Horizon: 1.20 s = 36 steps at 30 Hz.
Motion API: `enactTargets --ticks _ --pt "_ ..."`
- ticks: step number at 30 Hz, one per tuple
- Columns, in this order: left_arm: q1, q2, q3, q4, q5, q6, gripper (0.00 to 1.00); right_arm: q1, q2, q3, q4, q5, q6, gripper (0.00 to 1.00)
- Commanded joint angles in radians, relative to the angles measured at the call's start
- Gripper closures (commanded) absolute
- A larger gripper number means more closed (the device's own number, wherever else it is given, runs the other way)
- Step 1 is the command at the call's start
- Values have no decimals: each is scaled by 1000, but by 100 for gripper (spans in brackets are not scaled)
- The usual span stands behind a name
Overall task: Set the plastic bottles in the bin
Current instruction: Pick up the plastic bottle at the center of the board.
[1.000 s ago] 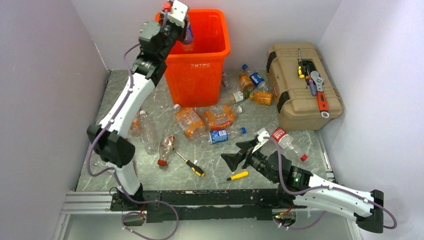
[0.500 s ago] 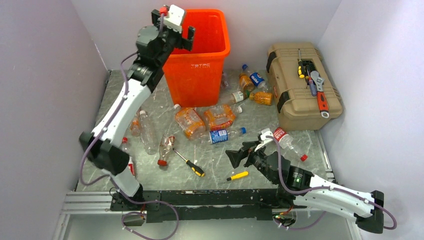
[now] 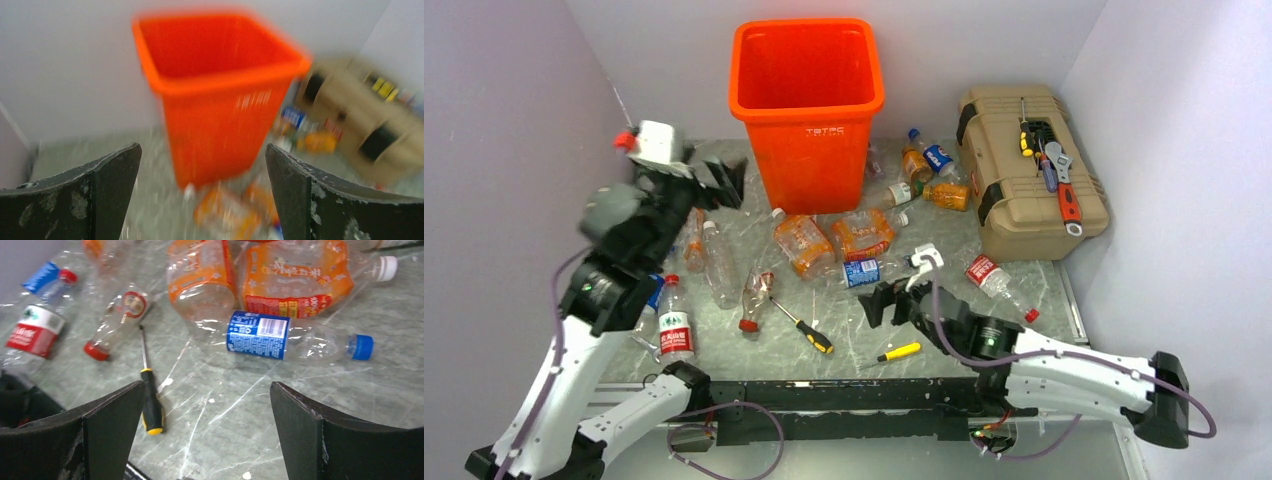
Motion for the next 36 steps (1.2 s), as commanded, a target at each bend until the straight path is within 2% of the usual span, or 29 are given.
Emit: enactTargets --ticks 1,3,8,14,19,22,28,36 --pt "4 12 -244 -260 -72 -129 1 -13 159 127 -99 202 69 1" --pt "4 -9 -321 -228 -38 -147 1 -75 213 147 -140 200 144 1" --pt "4 -11 -410 -161 43 -164 1 -372 211 93 -77 -85 318 2" --pt "7 -14 -455 -166 127 -205 3 -480 252 12 26 -149 573 2" --pt "7 -46 -474 -165 142 -211 4 -509 376 -82 213 -231 821 2" --pt "7 -58 -481 -155 145 -210 4 -498 470 -92 299 -279 916 1" --pt "7 -59 -479 -150 173 -211 4 -459 613 -88 420 -265 1019 1" --pt "7 -57 -481 -150 176 -211 4 -429 850 -25 487 -298 1124 3"
